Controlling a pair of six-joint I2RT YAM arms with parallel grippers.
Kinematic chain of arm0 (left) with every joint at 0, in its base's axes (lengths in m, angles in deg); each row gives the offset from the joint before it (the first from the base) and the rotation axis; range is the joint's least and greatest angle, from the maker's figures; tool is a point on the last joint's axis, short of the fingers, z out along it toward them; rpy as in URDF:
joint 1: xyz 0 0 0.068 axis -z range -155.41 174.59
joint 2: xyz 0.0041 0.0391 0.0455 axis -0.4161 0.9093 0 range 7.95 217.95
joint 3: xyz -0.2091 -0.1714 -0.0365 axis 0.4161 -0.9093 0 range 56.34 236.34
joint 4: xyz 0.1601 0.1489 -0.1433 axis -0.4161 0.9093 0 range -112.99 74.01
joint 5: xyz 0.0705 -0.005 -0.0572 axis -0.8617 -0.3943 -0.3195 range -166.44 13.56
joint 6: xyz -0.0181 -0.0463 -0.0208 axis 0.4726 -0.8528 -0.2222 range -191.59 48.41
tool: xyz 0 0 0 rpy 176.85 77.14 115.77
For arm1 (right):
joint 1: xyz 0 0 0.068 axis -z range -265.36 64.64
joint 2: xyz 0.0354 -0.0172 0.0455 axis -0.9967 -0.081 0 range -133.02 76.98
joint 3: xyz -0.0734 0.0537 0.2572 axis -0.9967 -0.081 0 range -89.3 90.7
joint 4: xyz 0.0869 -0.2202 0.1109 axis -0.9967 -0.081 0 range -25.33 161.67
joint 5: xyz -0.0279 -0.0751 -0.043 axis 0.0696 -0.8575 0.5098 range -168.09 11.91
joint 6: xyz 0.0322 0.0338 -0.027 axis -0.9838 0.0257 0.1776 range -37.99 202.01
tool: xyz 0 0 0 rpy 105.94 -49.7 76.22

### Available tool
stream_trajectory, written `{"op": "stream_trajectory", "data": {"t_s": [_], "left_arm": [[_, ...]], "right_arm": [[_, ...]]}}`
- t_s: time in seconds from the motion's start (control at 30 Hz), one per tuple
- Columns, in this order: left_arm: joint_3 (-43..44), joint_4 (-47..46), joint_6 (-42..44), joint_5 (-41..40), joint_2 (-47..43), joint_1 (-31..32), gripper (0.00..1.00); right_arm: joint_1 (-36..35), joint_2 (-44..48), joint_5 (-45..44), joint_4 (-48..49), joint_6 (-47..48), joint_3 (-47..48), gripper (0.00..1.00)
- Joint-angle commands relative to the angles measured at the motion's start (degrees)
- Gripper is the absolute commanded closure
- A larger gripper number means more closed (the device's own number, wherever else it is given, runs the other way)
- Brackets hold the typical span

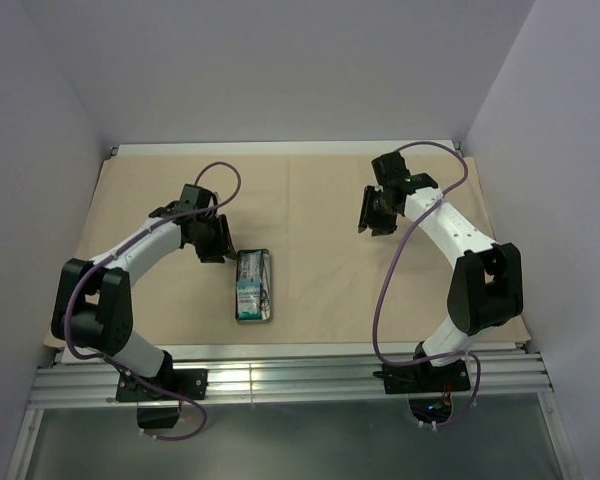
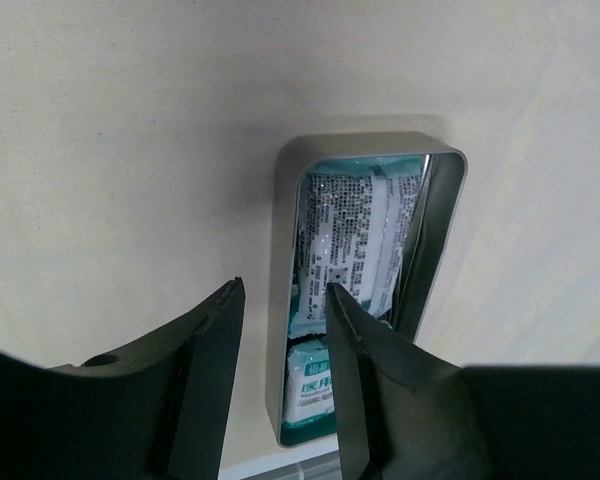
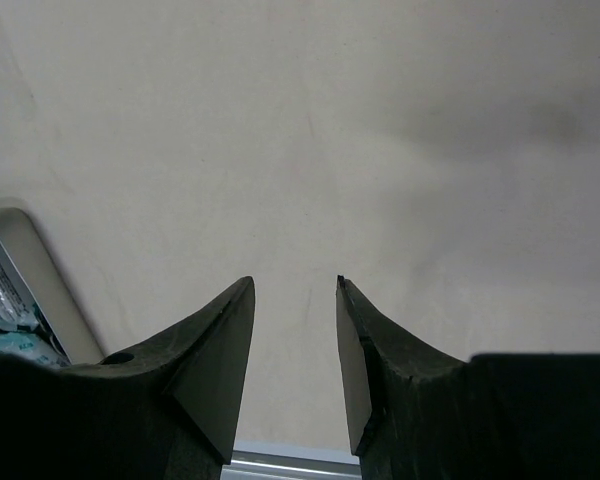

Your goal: Open and lay out the surgical kit

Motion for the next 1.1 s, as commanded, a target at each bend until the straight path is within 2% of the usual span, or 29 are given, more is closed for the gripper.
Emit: {"op": "stream_trajectory", "data": {"t_s": [0.0,0.27,0.5,0.6,0.63,0.73,0.9,1.07], "left_arm": [[0.41,-2.10,-0.30,-3.16,1.20,1.11,0.55],[-0.73,-3.59,-0.21,-4.65,5.94,3.92,0.58],[0.93,-2.54,0.31,-6.94,9.72,4.45,0.68],[2.07,-1.84,1.37,-6.50,11.31,4.54,0.78],[2.34,-1.40,1.54,-6.32,11.75,4.62,0.86],[4.70,0.79,1.63,-6.76,11.66,4.62,0.99],[10.68,4.93,1.81,-8.08,10.52,4.62,1.00],[21.48,9.06,2.25,-9.05,14.03,4.62,1.00]], "right_arm": [[-0.18,3.04,-1.03,-0.84,0.30,-0.87,0.54],[-0.18,2.95,-2.00,-1.55,0.82,-0.96,0.54],[-0.18,2.86,-2.52,-2.33,1.44,-0.43,0.54],[-0.18,2.60,-2.44,-2.86,1.79,0.27,0.55],[-0.18,2.43,-2.70,-3.04,1.88,0.45,0.55],[-0.18,2.25,-4.28,-3.65,2.40,1.41,0.55],[-0.18,1.55,-5.51,-4.53,3.37,2.47,0.55],[-0.18,0.67,-5.69,-4.97,3.90,3.43,0.55]]}}
